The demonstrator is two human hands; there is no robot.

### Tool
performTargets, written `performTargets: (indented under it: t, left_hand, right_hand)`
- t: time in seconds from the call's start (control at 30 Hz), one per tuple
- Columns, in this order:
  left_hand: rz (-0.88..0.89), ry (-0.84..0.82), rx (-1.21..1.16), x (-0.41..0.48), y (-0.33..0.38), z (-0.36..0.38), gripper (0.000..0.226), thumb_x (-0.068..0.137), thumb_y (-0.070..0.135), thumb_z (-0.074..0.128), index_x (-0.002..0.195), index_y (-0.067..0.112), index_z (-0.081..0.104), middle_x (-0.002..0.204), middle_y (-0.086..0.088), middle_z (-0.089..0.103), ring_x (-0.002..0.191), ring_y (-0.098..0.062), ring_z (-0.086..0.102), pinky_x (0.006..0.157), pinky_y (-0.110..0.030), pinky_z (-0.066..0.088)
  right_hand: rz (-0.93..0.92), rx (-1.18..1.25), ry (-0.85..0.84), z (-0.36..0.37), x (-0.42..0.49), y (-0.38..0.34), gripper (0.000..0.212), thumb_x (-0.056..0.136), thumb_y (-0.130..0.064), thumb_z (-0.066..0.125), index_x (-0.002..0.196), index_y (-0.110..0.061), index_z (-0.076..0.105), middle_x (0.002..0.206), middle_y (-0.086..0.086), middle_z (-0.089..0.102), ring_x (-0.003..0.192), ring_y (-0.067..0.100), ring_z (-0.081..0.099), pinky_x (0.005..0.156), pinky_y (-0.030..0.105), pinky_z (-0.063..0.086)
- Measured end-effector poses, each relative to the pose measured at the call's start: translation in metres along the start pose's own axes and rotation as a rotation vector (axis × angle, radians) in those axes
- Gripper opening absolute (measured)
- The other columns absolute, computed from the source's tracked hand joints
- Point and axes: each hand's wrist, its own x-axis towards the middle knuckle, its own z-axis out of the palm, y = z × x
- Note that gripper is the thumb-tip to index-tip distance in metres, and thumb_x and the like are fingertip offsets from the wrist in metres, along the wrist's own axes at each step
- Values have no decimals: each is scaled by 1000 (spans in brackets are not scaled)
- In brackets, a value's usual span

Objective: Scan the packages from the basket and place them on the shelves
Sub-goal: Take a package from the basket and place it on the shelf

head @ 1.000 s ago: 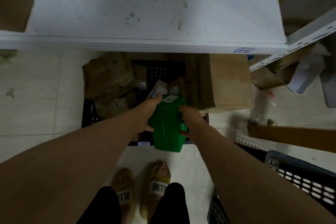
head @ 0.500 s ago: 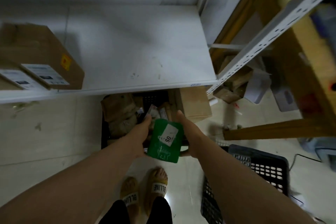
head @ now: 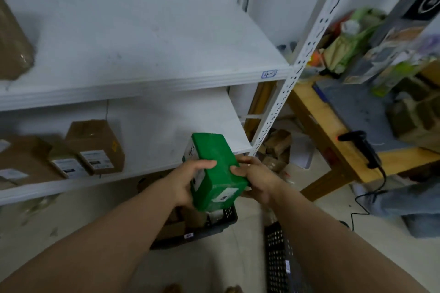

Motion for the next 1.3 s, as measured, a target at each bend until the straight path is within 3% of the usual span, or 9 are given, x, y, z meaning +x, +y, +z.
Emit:
performTargets:
  t: [0.1, 0.23, 0.37, 0.53, 0.63, 0.77, 0.9, 1.1, 1.3]
  left_hand:
    - [115, -41, 105, -24, 14, 16, 66, 80, 13, 73, 142, 10, 51, 121, -18, 70, 103, -38, 70, 91, -50, 52]
    - [353, 372, 497, -36, 29, 34, 165, 34, 23, 98, 157, 32, -11, 145, -13, 43, 126, -37, 51, 105, -55, 46]
    - [514, 570, 1097, -53, 33, 74, 164, 45, 40, 97, 153, 35, -25, 159, -8, 17, 144, -35, 24, 116, -56, 30]
    - [755, 721, 1463, -65, 26, 131, 154, 57, 56, 88, 149, 35, -34, 156, -8, 17, 139, -32, 26, 111, -52, 29]
    - [805, 654, 1306, -68, 23, 152, 154, 54, 58, 90, 151, 39, -28, 153, -4, 23, 139, -29, 27, 113, -52, 28]
    - [760, 507, 724, -72, 21, 151, 166, 32, 61, 96, 157, 36, -11, 154, -7, 33, 140, -30, 34, 117, -55, 31]
    - [683, 312, 268, -78, 10, 143, 162, 29, 45, 102, 158, 34, 5, 151, -6, 46, 144, -29, 33, 120, -57, 15]
    - [713, 216, 161, -91, 17, 149, 95, 52, 25, 90, 137, 34, 49, 122, -2, 72, 121, -30, 60, 107, -61, 39]
    - [755, 247, 315, -117, 64, 130, 113, 55, 3, 88, 147, 44, 37, 117, -5, 74, 108, -32, 70, 93, -48, 56]
  right_hand:
    - [-3, -12, -43, -18, -15, -24, 21, 97, -23, 64, 118, -21, 58, 102, 4, 68, 94, 23, 64, 86, 44, 53]
    - [-136, -163, -58, -39, -36, -68, 57, 88, -56, 70, 133, -26, 52, 114, 3, 64, 102, 22, 63, 85, 44, 52]
    - [-246, -324, -94, -53, -52, -100, 85, 74, -71, 74, 142, -38, 36, 124, 2, 61, 115, 27, 58, 93, 50, 52]
    - [-314, -345, -134, -88, -63, -111, 80, 75, -59, 80, 139, -31, 41, 114, 6, 71, 107, 26, 67, 90, 50, 58]
    - [-385, -295, -180, -118, -66, -118, 74, 76, -46, 85, 137, -29, 46, 106, 6, 76, 102, 26, 72, 85, 48, 62]
    - [-454, -223, -278, -150, -68, -130, 74, 73, -37, 87, 134, -29, 47, 103, 7, 78, 104, 28, 73, 91, 52, 59]
    - [-472, -60, -362, -157, -74, -136, 73, 72, -27, 86, 135, -26, 50, 114, 13, 75, 112, 33, 69, 96, 57, 55]
    - [-411, -24, -494, -147, -78, -129, 52, 80, -25, 76, 129, -20, 60, 116, 12, 73, 121, 38, 63, 103, 56, 50]
    - [-423, -292, -358, -139, -68, -145, 112, 47, -40, 97, 145, -39, 42, 141, 5, 57, 135, 34, 46, 110, 63, 36]
